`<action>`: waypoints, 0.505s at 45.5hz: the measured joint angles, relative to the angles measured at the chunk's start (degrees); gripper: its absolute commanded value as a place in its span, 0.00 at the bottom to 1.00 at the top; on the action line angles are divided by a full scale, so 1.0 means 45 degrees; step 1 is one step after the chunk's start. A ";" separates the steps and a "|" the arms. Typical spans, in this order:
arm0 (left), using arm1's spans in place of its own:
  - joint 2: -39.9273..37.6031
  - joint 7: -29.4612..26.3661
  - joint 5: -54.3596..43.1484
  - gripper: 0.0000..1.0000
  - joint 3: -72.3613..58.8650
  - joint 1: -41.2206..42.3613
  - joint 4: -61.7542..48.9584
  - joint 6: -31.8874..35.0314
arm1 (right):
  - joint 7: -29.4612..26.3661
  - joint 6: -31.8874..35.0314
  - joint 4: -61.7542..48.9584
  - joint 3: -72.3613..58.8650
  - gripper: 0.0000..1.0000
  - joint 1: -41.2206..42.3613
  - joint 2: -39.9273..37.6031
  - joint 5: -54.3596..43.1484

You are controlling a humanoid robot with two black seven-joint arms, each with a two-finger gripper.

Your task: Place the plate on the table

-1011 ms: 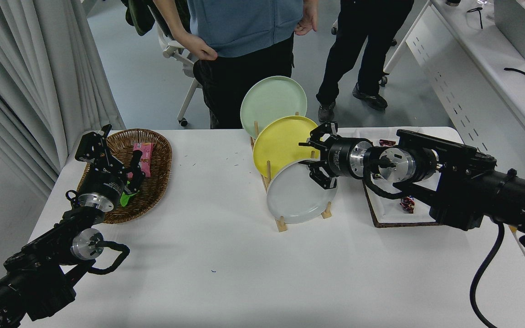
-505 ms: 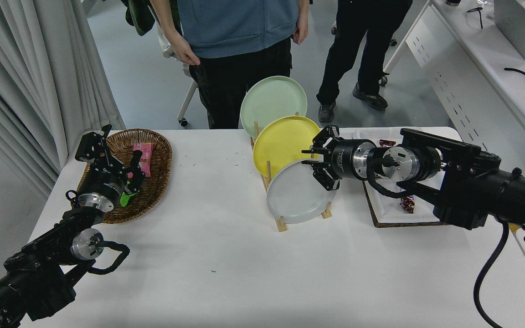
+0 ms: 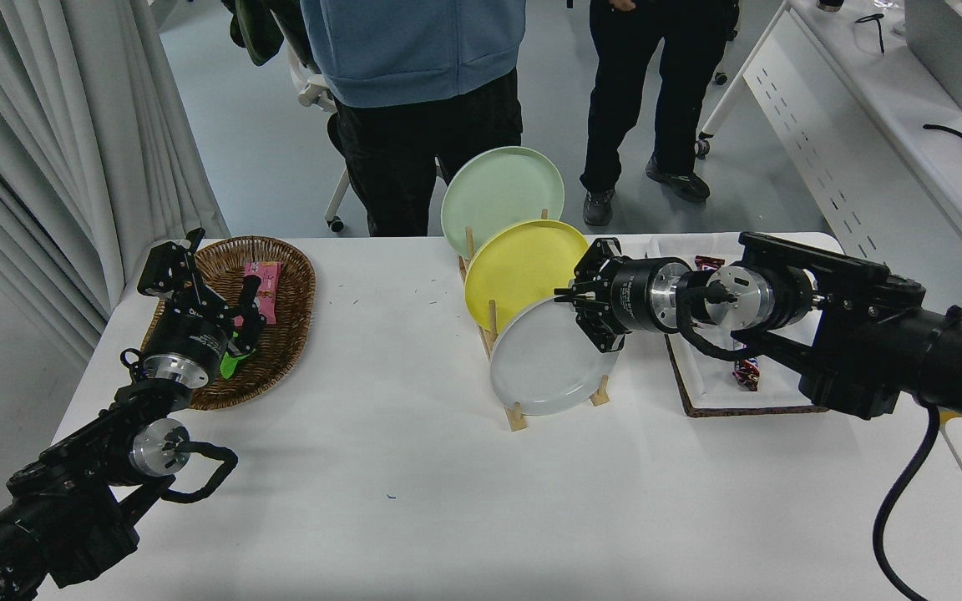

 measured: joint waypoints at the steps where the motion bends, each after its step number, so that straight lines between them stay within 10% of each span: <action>1: 0.0000 0.0000 0.0000 1.00 0.0000 0.0000 0.0000 0.0000 | -0.0005 0.0002 0.0005 0.0007 0.00 0.0000 -0.0004 0.0000; 23: 0.0000 0.0000 0.0001 1.00 0.0000 0.0000 0.0000 0.0000 | -0.0188 0.0045 0.0863 0.0529 0.00 0.0736 -0.1038 0.0028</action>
